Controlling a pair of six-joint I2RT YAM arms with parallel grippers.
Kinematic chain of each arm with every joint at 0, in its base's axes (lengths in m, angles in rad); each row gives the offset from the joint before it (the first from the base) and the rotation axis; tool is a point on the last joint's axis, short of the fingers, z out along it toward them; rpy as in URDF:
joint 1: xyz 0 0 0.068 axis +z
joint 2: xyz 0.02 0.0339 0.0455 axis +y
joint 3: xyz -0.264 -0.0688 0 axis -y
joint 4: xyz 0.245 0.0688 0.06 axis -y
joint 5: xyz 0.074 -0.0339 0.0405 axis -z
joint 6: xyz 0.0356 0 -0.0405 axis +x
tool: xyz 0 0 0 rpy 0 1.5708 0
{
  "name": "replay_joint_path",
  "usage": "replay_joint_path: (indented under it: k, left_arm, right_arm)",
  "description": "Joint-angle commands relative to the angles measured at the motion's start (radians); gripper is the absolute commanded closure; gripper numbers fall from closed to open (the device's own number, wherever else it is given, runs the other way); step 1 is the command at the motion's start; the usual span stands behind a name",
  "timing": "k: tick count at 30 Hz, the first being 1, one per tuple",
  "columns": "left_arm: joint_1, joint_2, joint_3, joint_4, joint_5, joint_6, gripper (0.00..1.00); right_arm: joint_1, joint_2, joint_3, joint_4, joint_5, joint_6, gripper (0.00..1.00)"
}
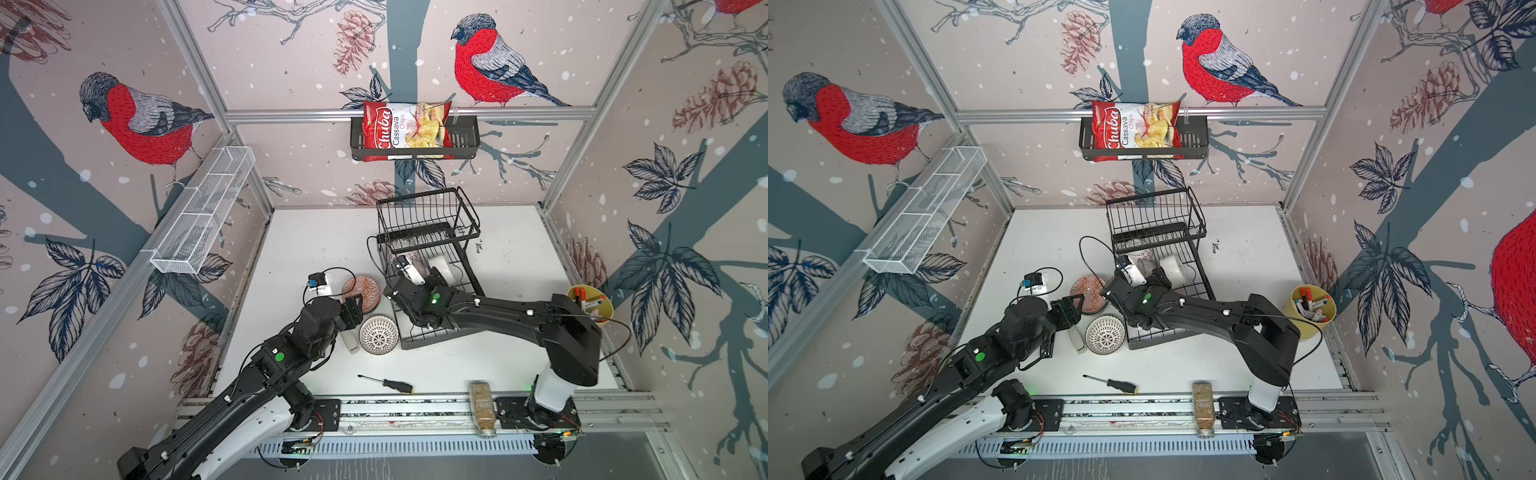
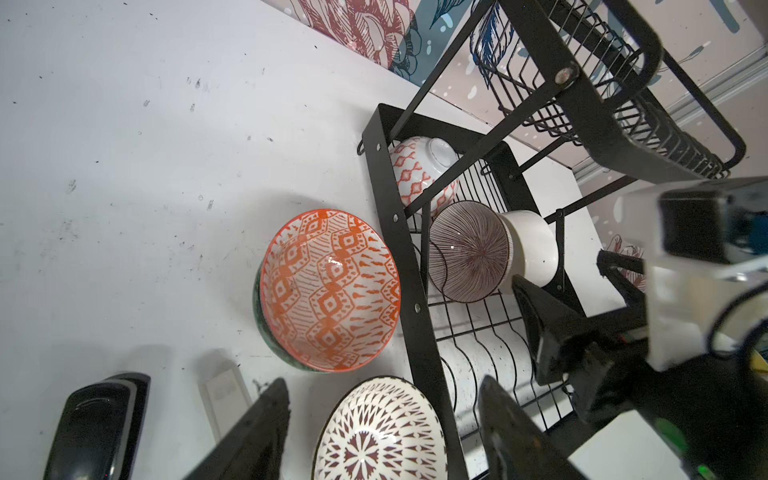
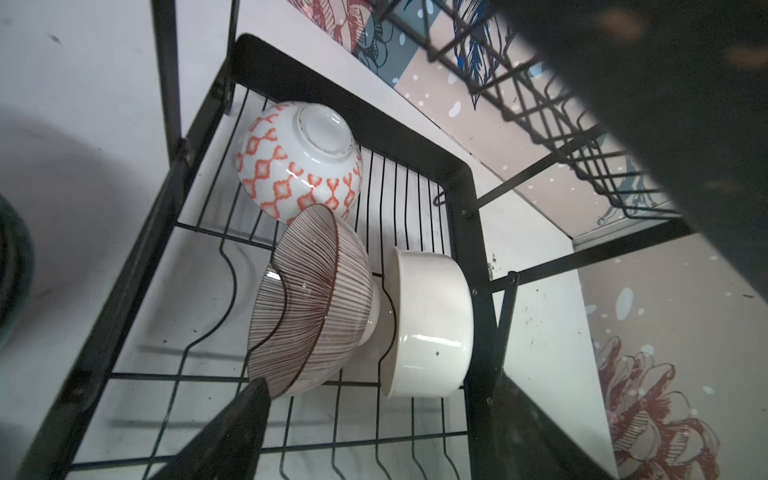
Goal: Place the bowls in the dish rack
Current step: 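Open the right gripper and draw it back from the rack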
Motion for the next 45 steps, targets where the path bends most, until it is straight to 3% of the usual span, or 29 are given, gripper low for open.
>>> replay_joint_path:
  k: [1,7,17,21,22,30,35,38,45]
  left_arm:
    - [0.004,0.013,-0.003,0.022,0.005,-0.009,0.28]
    - [0.011,0.065,-0.004,0.028,0.025,-0.01,0.28]
    - [0.019,0.166,0.0,0.058,0.069,-0.003,0.29]
    - [0.025,0.203,0.007,0.058,0.086,0.003,0.28]
    - [0.026,0.212,0.01,0.052,0.089,0.003,0.28]
    - [0.028,0.246,0.017,0.026,0.103,0.021,0.21]
    - [0.028,0.259,0.019,0.009,0.113,0.03,0.14]
    - [0.028,0.261,0.02,-0.003,0.111,0.028,0.05]
    - [0.028,0.273,0.02,-0.057,0.146,0.033,0.04]
  right_arm:
    - [-0.005,-0.068,-0.029,0.035,-0.089,0.032,0.16]
    - [-0.022,-0.213,-0.106,0.057,-0.22,0.07,0.16]
    - [-0.07,-0.357,-0.197,0.079,-0.328,0.178,0.16]
    - [-0.071,-0.39,-0.219,0.093,-0.284,0.239,0.13]
    - [-0.072,-0.392,-0.22,0.093,-0.27,0.252,0.01]
    - [-0.072,-0.446,-0.236,0.133,-0.217,0.31,0.0]
    - [-0.087,-0.58,-0.328,0.28,-0.252,0.286,0.01]
    - [-0.105,-0.637,-0.37,0.344,-0.342,0.224,0.01]
    - [-0.107,-0.67,-0.397,0.332,-0.426,0.21,0.0]
